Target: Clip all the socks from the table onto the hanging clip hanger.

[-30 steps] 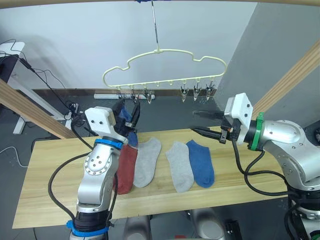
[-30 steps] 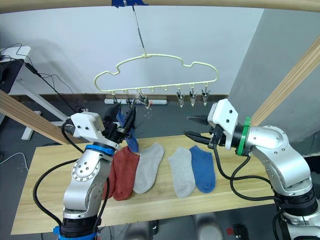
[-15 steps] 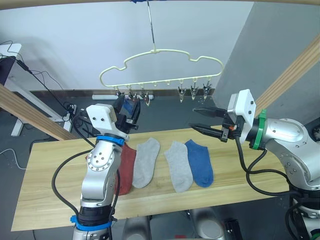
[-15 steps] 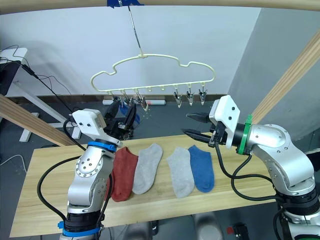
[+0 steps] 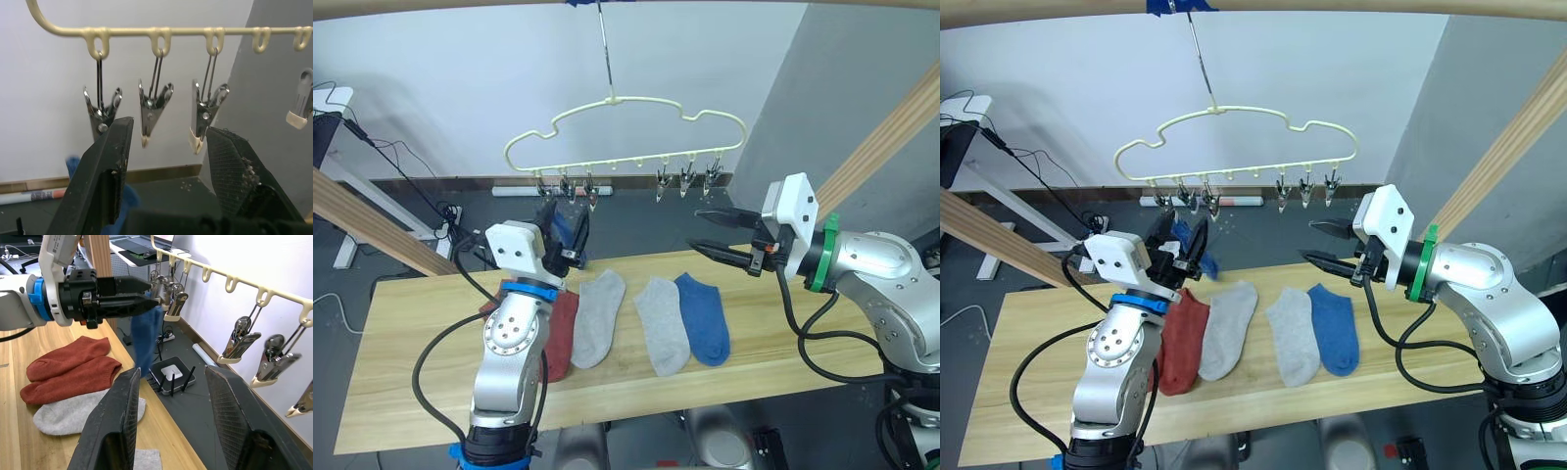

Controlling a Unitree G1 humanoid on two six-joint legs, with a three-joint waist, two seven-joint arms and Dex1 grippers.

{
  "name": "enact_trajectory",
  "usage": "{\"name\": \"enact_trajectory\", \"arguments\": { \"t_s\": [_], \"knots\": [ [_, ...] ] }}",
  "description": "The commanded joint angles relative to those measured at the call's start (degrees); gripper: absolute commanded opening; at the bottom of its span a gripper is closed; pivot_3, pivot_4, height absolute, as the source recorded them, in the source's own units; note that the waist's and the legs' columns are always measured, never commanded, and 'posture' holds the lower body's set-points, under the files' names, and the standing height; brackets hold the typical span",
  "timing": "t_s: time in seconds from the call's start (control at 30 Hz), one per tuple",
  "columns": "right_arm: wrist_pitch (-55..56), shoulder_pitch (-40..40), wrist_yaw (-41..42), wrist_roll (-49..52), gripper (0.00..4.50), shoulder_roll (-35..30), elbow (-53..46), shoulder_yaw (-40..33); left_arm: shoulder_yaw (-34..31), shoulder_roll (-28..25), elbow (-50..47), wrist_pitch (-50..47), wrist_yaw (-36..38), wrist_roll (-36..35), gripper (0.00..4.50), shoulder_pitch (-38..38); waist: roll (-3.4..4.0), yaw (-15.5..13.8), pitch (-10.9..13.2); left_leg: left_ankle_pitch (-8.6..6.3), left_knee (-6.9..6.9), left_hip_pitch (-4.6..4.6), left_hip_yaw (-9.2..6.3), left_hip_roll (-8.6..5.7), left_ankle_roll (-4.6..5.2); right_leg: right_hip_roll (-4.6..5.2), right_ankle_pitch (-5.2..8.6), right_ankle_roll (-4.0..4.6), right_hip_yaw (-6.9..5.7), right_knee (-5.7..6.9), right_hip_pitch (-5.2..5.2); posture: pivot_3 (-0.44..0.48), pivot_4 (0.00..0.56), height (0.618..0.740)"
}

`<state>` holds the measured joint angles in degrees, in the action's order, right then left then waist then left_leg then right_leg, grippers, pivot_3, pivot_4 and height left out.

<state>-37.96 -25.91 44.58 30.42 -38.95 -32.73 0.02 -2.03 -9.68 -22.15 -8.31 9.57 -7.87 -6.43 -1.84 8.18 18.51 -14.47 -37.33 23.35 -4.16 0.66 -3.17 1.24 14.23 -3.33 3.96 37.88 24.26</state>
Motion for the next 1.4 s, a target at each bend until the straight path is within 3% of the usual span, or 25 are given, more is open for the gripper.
{"name": "enact_trajectory", "arguments": {
  "t_s": [0.03, 0.63, 0.73, 0.83, 1.4],
  "knots": [
    [0.8, 0.3, -0.2, 0.6, 2.18, -0.7, -2.3, -1.4, -0.2, 0.2, 0.1, 0.3, 0.2, -0.5, 2.59, -0.8, 0.00, 0.0, 0.0, 0.00, 0.00, 0.00, 0.00, 0.00, 0.00, 0.00, 0.00, 0.00, 0.00, 0.00, 0.00, -0.280, 0.315, 0.740],
    [0.9, 0.8, -0.6, 0.6, 2.18, -1.1, -2.3, -1.6, -4.0, 0.4, 8.2, 2.2, -0.3, -1.0, 2.59, -7.6, 0.00, 0.0, 0.0, -0.01, -0.38, 0.07, -0.03, 0.01, 0.01, -0.03, 0.00, -0.01, -0.01, 0.11, -0.04, -0.287, 0.317, 0.740],
    [0.8, 1.0, -0.8, 0.7, 2.18, -1.1, -2.4, -1.6, -4.0, 0.4, 8.3, 2.5, -0.1, -1.0, 2.05, -8.0, -0.01, 0.1, 0.0, -0.02, -0.49, 0.10, -0.03, 0.01, 0.02, -0.04, -0.01, -0.03, 0.00, 0.11, -0.06, -0.287, 0.318, 0.740],
    [0.9, 1.1, -0.8, 0.7, 2.18, -1.1, -2.5, -1.6, -3.7, 0.4, 8.4, 2.5, 0.5, -1.2, 1.16, -8.6, -0.01, 0.1, 0.0, -0.01, -0.53, 0.10, -0.03, 0.01, 0.02, -0.04, -0.02, -0.05, 0.01, 0.10, -0.08, -0.287, 0.318, 0.740],
    [0.9, 1.4, -0.3, 1.1, 2.18, -1.4, -2.6, -1.3, -4.2, 0.0, 7.2, 2.8, -0.5, -0.9, 1.16, -10.6, -0.01, 0.1, 0.0, -0.02, -0.53, 0.10, -0.03, 0.02, 0.02, -0.05, -0.02, -0.05, 0.01, 0.10, -0.07, -0.286, 0.319, 0.740]
  ]
}}
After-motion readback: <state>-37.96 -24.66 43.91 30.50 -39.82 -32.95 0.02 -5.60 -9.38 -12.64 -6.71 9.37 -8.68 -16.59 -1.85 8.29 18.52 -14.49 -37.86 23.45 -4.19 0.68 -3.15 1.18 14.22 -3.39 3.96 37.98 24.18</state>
